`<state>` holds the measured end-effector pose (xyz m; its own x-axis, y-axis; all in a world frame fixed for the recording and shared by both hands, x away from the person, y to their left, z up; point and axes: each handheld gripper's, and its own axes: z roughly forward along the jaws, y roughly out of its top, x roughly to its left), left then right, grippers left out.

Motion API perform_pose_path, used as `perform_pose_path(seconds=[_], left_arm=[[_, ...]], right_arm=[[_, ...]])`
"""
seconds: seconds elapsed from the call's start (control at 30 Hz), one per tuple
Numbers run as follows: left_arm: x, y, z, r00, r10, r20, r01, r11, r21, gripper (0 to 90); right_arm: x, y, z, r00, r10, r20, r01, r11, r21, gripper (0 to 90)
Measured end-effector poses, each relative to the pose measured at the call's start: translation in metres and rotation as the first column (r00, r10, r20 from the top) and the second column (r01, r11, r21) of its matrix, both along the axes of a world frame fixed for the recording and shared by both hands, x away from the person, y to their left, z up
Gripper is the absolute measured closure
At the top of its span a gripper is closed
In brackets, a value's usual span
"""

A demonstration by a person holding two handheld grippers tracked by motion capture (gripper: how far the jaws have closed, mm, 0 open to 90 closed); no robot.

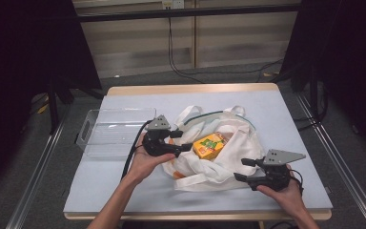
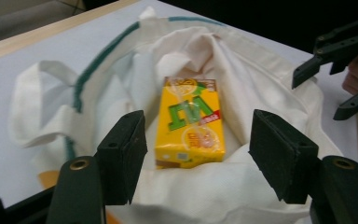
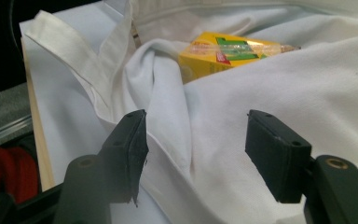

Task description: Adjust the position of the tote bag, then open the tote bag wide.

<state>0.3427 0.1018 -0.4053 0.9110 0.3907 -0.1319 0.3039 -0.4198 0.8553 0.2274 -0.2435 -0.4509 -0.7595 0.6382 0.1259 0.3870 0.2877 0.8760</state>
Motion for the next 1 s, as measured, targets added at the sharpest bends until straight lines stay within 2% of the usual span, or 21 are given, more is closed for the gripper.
perform_pose_path(seconds=[0.2, 0.23, 0.33, 0.47, 0.73, 0.87, 0.9, 1.0], left_arm=[[-0.003, -0.019, -0.014, 0.9998, -0.007, 0.021, 0.006, 0.9987, 0.051, 29.6], [-0.003, -0.021, -0.015, 0.9997, -0.016, 0.020, 0.015, 0.9987, 0.048, 29.1], [-0.004, -0.025, -0.020, 0.9995, -0.021, 0.023, 0.020, 0.9986, 0.049, 27.7], [-0.006, -0.030, -0.027, 0.9991, -0.033, 0.028, 0.031, 0.9968, 0.074, 25.5], [-0.006, -0.035, -0.041, 0.9988, -0.049, 0.004, 0.049, 0.9956, 0.080, 22.3], [-0.006, -0.040, -0.045, 0.9989, -0.038, 0.029, 0.036, 0.9967, 0.072, 22.7], [-0.006, -0.040, -0.045, 0.9989, -0.031, 0.036, 0.028, 0.9962, 0.082, 22.4], [-0.003, -0.042, -0.050, 0.9993, -0.025, 0.028, 0.023, 0.9978, 0.062, 21.5]], right_arm=[[-0.004, -0.003, 0.004, 0.9992, -0.021, 0.034, 0.020, 0.999, 0.041, 38.5], [-0.005, -0.004, 0.005, 0.9992, -0.019, 0.035, 0.017, 0.999, 0.047, 38.3], [-0.006, -0.004, 0.005, 0.9990, -0.013, 0.043, 0.011, 0.999, 0.050, 38.1], [-0.005, -0.003, 0.005, 0.9992, -0.011, 0.039, 0.009, 0.999, 0.047, 37.8], [-0.003, -0.001, 0.004, 0.9993, -0.004, 0.036, 0.002, 0.999, 0.044, 37.0], [-0.003, 0.002, 0.003, 0.9994, 0.001, 0.036, -0.003, 0.999, 0.040, 36.0], [-0.003, 0.002, 0.003, 0.9993, 0.004, 0.038, -0.005, 0.999, 0.039, 35.9], [-0.004, 0.001, 0.003, 0.9993, 0.002, 0.038, -0.004, 0.999, 0.043, 35.7]])
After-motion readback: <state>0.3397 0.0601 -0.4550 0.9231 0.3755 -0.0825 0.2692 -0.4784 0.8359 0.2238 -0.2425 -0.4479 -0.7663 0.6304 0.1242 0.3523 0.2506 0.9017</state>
